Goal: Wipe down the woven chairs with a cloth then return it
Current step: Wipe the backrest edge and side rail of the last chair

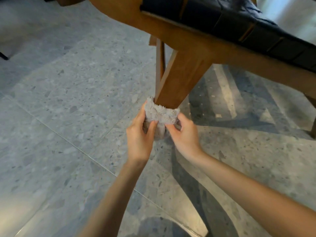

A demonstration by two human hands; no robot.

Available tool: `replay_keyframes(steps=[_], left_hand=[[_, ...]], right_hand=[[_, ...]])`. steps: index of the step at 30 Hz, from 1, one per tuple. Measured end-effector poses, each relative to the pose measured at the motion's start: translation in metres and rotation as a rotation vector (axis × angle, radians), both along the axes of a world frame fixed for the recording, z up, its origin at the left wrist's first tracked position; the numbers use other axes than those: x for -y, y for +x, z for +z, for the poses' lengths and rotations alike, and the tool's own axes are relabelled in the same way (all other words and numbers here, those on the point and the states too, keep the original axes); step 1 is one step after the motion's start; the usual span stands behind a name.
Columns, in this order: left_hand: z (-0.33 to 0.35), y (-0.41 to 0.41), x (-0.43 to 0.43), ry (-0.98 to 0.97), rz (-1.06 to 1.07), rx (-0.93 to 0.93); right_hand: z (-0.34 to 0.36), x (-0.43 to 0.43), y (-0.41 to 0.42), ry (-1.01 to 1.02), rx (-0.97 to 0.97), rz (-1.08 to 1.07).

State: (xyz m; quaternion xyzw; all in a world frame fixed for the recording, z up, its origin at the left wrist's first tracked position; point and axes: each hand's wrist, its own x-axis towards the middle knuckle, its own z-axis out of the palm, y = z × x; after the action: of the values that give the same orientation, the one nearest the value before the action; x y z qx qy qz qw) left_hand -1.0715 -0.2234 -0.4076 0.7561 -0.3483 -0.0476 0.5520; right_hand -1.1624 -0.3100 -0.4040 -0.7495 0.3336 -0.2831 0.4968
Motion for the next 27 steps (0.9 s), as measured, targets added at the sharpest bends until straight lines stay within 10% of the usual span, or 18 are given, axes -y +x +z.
replay_keyframes(steps=[11,27], left_hand=[[-0.036,0.014,-0.013,0.312,0.001,-0.081],[0.074,-0.020,0.018,-0.095,-0.074,-0.006]], right_hand=[[-0.043,-0.004,0.022,0.274,-0.311,0.159],[0.065,-0.011,-0.013,0.030,0.435,-0.133]])
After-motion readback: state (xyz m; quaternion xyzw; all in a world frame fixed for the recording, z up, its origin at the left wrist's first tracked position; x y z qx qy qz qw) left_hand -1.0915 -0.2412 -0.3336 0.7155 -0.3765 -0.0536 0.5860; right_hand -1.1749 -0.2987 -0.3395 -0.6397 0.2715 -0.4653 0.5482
